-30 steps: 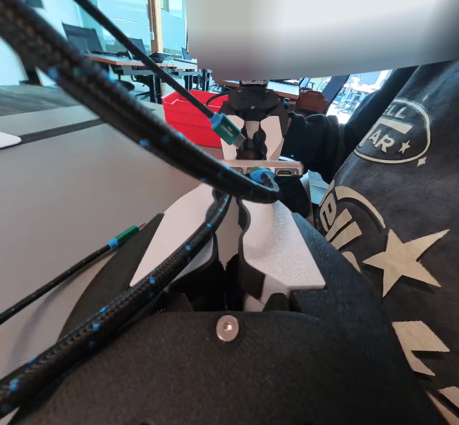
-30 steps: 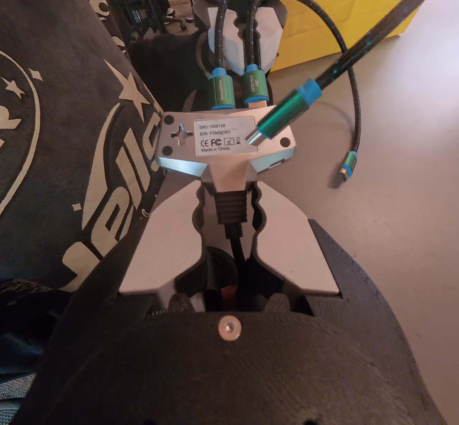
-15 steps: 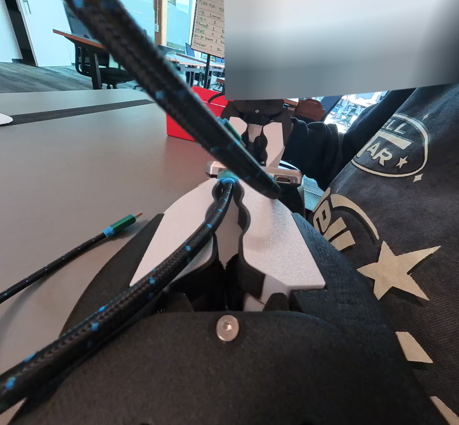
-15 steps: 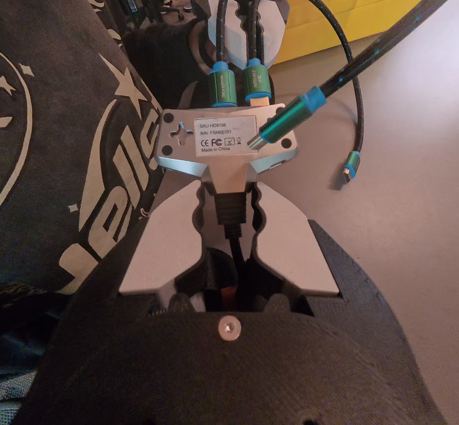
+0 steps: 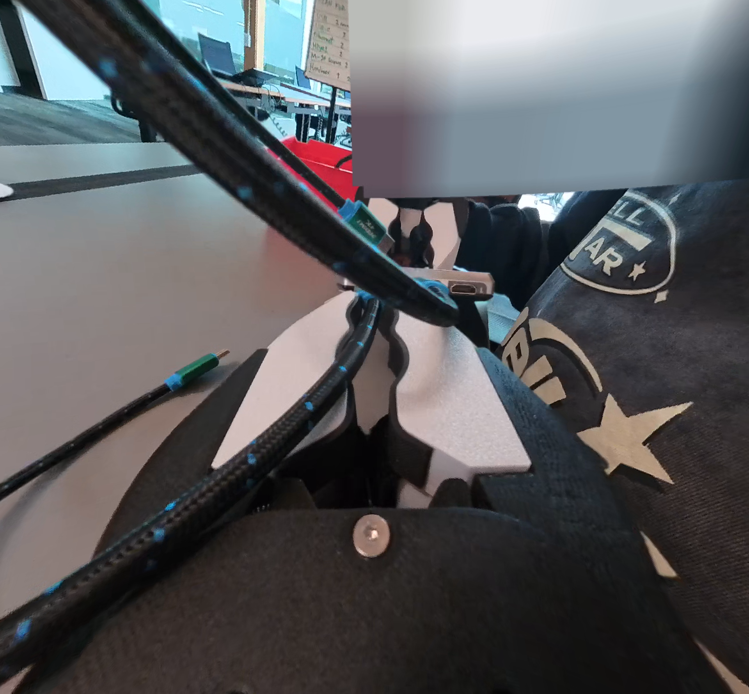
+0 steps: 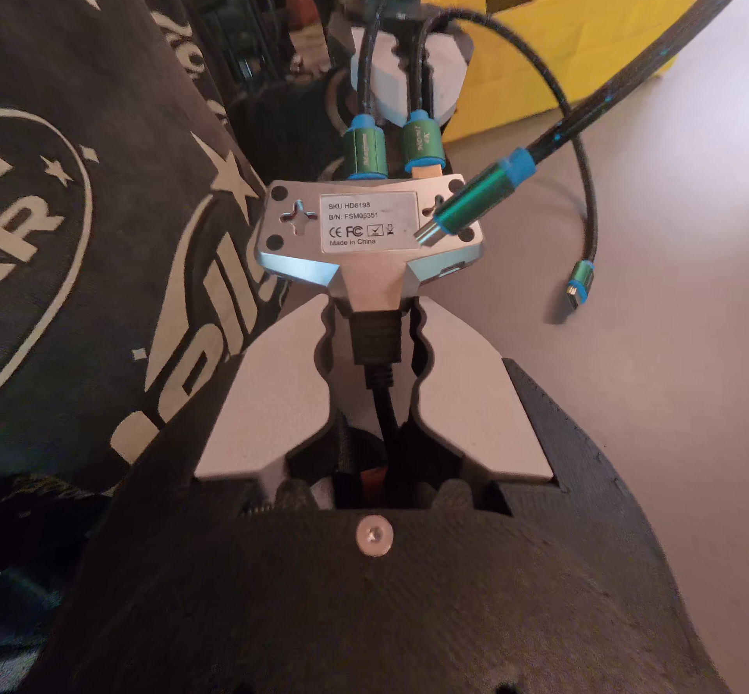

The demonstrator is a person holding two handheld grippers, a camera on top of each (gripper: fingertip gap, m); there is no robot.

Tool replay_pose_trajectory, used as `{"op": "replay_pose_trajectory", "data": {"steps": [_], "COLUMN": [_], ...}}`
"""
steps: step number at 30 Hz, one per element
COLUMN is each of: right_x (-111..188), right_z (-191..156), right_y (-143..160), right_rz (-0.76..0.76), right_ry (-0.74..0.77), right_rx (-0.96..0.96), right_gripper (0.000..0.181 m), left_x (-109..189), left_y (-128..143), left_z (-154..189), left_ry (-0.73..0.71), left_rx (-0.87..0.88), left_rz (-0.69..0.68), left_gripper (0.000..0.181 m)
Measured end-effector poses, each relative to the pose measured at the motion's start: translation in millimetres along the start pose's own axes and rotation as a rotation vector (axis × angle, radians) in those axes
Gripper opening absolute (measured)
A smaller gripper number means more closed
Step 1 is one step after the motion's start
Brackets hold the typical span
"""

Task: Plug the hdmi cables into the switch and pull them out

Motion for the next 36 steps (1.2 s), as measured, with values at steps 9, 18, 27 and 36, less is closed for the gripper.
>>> {"op": "replay_pose_trajectory", "data": {"steps": [9,18,27,36], "right_x": [4.8,39.1,15.6,-65.4], "right_z": [2.0,68.8,61.6,17.5], "right_y": [-5.3,31.7,-39.3,-74.5], "right_rz": [0.048,-0.257,0.033,0.036], "right_ry": [0.025,0.534,0.583,0.417], "right_rx": [0.02,-0.066,0.351,1.053], "right_gripper": [0.036,0.036,0.075,0.036], "left_x": [7.2,35.9,27.7,13.2], "left_y": [-2.4,-17.6,-21.0,-26.8], "left_z": [-6.9,-22.3,-11.7,10.0], "left_ry": [-0.039,-0.192,-0.109,0.045], "left_rx": [0.023,0.082,0.142,0.212], "left_rz": [0.043,0.23,0.284,0.317], "left_gripper": [0.01,0.01,0.01,0.01]}}
Point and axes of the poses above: each gripper's, where its closed fingertips meet, x back along the fingers, y out of its underside, z = x × y across the jaws, the point moved 2 cm from there along x, back along the fingers, and after that the axes turned 7 degrees about z, right-handed, at the moved point
